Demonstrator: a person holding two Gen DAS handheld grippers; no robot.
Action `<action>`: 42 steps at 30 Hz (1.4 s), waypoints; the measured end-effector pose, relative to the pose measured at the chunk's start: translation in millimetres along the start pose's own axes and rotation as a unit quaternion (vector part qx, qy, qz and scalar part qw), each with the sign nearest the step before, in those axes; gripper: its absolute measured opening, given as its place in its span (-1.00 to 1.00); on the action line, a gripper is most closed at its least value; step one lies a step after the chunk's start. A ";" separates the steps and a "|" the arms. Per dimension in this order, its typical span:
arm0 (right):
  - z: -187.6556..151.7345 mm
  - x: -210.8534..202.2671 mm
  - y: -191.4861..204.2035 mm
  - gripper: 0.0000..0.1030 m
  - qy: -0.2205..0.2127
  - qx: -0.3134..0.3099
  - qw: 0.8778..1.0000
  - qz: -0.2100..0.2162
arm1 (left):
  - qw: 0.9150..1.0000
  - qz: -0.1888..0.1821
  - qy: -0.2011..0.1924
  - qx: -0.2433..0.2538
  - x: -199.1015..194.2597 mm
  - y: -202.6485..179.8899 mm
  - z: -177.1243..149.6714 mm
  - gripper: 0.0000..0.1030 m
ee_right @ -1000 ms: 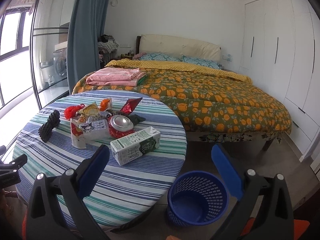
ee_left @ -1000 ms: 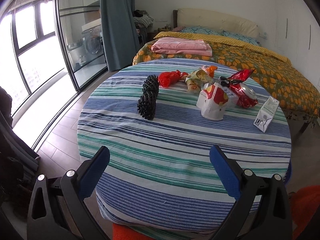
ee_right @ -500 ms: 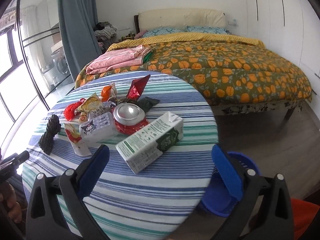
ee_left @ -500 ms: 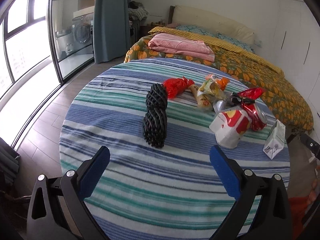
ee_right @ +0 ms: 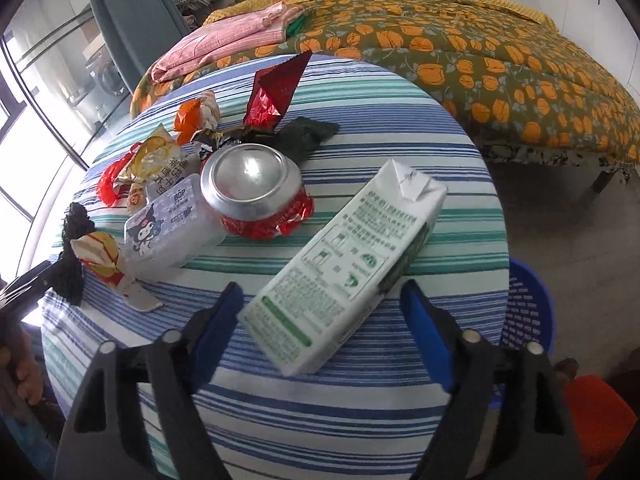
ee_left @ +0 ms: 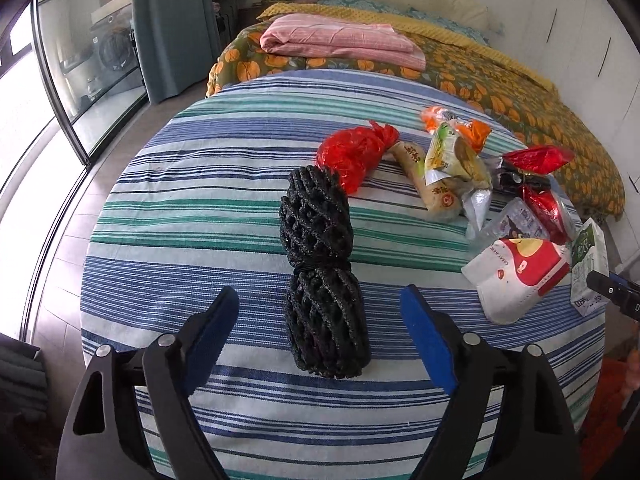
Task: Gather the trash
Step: 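Grasp the black mesh scrubber with the left tool while the right tool grasps the white-green milk carton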
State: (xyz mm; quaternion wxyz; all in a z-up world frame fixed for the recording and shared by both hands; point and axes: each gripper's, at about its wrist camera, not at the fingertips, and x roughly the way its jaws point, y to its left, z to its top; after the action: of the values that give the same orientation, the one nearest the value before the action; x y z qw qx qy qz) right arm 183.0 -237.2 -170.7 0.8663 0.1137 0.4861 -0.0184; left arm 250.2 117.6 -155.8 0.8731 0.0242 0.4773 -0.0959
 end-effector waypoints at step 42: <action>4.7 -93.1 -166.5 -0.19 -0.029 0.058 0.994 0.088 | 0.989 -0.132 -0.020 0.057 -97.5 -108.3 -48.6 -0.40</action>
State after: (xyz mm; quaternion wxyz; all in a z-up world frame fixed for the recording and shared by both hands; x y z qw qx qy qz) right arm 114.1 -407.7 -119.4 0.8700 0.2061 0.4471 0.0266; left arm 138.0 32.0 -95.1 0.8593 0.0084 0.4528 -0.2379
